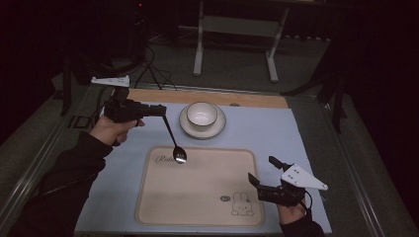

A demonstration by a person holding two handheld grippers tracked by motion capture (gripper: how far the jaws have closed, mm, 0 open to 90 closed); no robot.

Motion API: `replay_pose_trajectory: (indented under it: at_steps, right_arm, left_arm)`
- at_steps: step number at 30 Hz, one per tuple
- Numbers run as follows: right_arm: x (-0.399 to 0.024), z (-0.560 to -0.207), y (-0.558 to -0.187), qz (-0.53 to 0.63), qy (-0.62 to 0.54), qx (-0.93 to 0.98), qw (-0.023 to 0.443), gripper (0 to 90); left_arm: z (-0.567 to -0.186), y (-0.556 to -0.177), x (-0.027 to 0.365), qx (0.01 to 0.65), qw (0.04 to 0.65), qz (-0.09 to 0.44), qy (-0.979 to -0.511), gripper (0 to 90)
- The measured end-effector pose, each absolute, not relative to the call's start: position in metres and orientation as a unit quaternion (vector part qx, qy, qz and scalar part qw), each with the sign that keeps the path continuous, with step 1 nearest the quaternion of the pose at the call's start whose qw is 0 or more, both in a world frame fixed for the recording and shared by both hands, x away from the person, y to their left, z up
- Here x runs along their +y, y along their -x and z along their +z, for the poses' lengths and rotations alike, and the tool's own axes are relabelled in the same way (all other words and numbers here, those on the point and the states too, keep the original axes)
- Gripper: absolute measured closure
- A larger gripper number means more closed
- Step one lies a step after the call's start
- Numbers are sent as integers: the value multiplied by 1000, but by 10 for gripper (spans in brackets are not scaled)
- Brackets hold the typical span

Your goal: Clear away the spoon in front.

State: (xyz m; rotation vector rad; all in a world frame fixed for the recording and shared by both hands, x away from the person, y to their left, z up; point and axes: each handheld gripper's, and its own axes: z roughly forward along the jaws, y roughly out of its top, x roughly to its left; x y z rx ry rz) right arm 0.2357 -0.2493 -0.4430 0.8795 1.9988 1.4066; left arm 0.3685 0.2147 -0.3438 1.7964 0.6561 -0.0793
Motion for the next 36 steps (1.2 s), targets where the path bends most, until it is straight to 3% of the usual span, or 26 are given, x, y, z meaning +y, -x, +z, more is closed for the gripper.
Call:
replay_pose_trajectory:
  at_steps: [36]
  right_arm:
    - [-249, -446, -238, 518, -327, 747, 258, 132]
  left_arm:
    - [-425, -352, 204, 228, 453, -152, -848, 897]
